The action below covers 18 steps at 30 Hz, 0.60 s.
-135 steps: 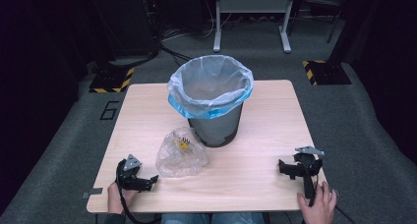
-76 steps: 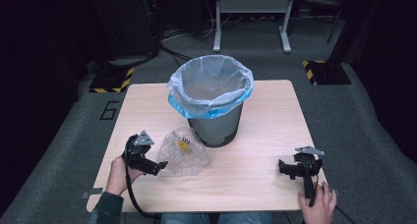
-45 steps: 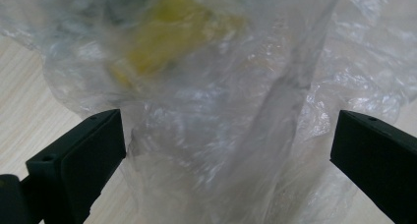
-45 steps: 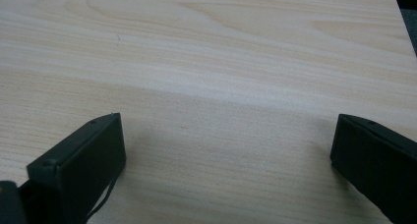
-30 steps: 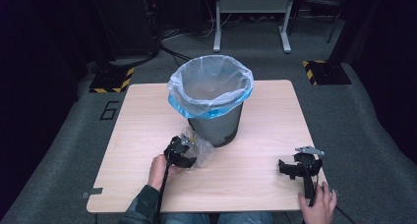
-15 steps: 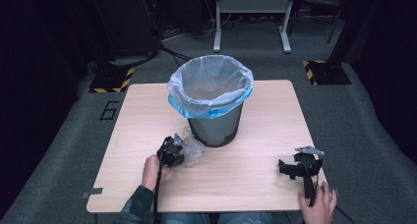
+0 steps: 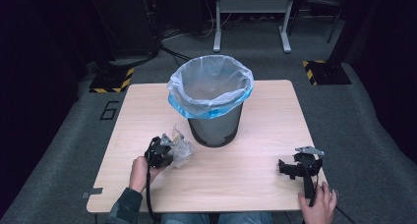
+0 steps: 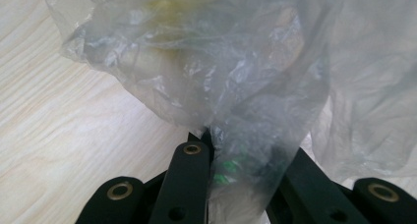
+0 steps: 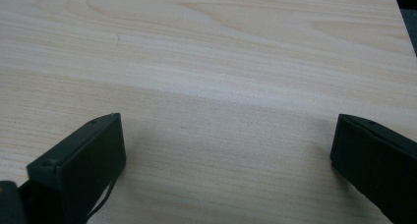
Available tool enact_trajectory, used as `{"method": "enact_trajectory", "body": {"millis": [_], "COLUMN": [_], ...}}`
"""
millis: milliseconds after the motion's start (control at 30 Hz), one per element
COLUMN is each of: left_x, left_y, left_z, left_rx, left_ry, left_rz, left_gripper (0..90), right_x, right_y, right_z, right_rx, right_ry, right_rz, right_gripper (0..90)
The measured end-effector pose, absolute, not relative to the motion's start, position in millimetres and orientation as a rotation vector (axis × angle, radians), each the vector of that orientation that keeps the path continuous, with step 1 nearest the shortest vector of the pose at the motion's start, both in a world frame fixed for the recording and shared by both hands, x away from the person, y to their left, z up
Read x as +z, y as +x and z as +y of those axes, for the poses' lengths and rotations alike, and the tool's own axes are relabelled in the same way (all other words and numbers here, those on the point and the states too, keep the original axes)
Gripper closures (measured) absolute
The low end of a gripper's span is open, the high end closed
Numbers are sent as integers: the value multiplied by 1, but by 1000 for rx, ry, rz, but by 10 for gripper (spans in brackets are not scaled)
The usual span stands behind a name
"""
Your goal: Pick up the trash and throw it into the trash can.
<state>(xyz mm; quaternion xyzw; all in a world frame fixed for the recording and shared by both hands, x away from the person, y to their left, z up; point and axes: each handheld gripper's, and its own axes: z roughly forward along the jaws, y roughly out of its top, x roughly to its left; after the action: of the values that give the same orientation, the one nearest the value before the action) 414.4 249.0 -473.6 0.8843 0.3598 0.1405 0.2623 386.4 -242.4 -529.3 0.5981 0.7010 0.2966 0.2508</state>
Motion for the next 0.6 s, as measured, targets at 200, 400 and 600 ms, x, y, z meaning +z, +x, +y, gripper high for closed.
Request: {"method": "enact_trajectory", "body": {"millis": [200,400,600], "left_x": [-465,-456,-445], "left_y": [409,405,403], "left_z": [259,268,272], "left_rx": [387,394,385], "left_ry": [2403,2388,2384], "left_rz": [965,971,959], "left_gripper": [833,830,830], "right_x": [-529,-529,-529], "right_y": [386,386,386], "right_z": [-242,-242,-242], "right_rx": [811,807,810], "right_ry": [1628,1628,1628], "right_rz": [1910,1908,1910], "right_gripper": [0,0,0]}}
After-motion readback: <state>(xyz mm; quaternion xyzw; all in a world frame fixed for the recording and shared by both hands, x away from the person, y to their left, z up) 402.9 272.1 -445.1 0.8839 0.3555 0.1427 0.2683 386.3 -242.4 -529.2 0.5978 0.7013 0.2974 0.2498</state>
